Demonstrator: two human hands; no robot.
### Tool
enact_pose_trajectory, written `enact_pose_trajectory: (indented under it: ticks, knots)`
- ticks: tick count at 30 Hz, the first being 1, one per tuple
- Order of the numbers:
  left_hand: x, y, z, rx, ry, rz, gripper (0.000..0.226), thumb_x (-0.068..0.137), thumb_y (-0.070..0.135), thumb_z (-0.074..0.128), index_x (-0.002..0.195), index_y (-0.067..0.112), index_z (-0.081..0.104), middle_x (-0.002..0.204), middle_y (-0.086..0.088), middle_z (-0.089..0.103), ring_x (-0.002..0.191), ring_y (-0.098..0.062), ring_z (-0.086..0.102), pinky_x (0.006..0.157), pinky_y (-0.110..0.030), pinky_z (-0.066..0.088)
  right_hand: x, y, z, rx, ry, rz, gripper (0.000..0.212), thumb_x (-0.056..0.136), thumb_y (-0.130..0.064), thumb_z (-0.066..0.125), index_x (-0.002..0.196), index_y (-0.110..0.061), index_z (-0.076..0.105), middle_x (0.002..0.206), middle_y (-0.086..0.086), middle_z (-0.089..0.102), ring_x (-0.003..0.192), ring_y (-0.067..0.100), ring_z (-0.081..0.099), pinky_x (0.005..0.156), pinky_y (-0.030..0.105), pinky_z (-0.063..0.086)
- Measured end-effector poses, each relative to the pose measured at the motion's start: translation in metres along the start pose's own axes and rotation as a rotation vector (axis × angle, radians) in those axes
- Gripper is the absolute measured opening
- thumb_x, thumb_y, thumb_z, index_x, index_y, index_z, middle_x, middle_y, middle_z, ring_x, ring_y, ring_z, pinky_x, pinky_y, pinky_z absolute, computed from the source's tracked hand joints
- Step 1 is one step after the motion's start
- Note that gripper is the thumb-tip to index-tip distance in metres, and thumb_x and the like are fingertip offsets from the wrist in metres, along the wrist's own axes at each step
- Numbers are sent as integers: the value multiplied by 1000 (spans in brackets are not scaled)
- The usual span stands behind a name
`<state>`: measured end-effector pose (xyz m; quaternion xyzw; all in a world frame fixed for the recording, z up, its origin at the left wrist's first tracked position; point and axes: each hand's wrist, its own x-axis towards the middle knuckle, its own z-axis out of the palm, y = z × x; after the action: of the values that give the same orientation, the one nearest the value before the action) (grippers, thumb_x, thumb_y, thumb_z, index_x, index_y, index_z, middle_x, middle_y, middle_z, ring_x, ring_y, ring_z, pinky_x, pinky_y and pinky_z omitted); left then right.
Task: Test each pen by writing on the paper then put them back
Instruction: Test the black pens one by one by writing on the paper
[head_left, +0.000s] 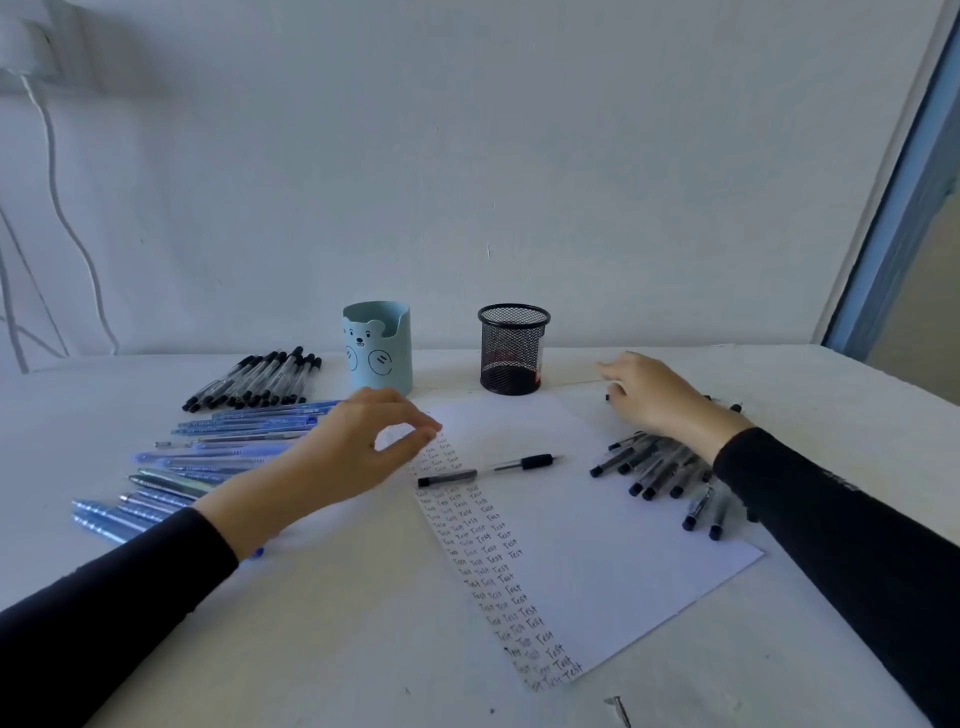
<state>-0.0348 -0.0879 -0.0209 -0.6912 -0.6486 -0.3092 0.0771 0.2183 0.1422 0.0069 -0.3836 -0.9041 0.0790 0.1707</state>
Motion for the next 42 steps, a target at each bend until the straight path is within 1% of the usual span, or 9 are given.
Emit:
enact_pose_trajectory:
  ticks: [3,9,14,19,23,30,35,37,42]
  knots:
    - [3,20,5,-101,-95,52,66,76,81,40,105,32,74,93,23,62,93,4,55,73,-4,40,6,34,-2,-85,-133,158,43,101,-10,42,145,-7,45,154,11,38,139,30,40,111,35,33]
    - [1,16,7,-84,-166,110,56,78,72,51,103,29,76,86,18,63,78,-2,62,66,-12,49,4,34,-2,-129,-60,97,25,95,-14,55,107,3,69,117,22,65,104,37,62,88,42,50]
    - [10,12,-22,-25,166,59,15,86,28,67,97,22,75,83,14,65,75,-2,63,66,-7,49,-15,2,-6,52,116,-132,24,104,-32,42,124,-23,50,108,8,60,91,26,60,75,40,48]
    - [17,-9,-68,-42,486,-344,4,88,21,70,91,21,73,74,16,63,57,12,58,58,-2,42,-29,-40,-11,306,96,-302,23,103,-36,39,119,-32,55,79,-6,54,68,3,48,69,35,37]
    - [17,-50,-79,151,359,-547,17,90,23,67,84,9,75,72,-2,69,61,-11,58,63,-26,46,-43,-67,-12,535,-14,-232,42,84,-67,55,76,-27,57,63,-8,36,56,7,34,64,26,29]
    - [34,-83,-60,456,135,-634,41,90,10,57,51,6,43,53,-11,47,57,-34,55,51,-30,36,-52,-79,-5,730,-68,-264,55,67,-68,66,88,-19,50,61,-3,39,57,13,31,58,30,29]
    - [42,-84,-46,569,38,-707,28,90,5,54,62,4,49,63,-12,49,64,-32,53,57,-33,41,-55,-79,-8,774,-133,-324,24,81,-65,62,98,-47,61,74,2,53,72,17,50,76,25,44]
    - [41,-88,-42,576,34,-700,30,94,13,56,65,4,52,65,-10,51,63,-28,52,58,-33,43,-56,-82,-8,852,-80,-299,35,91,-57,44,111,-37,65,71,-7,57,70,12,53,73,21,46]
    - [35,-82,-35,460,137,-630,24,99,22,50,104,-1,56,99,-16,54,82,-31,55,70,-36,42,-61,-87,-10,1053,-285,-126,61,96,-58,24,119,-17,64,73,16,68,64,23,64,61,29,52]
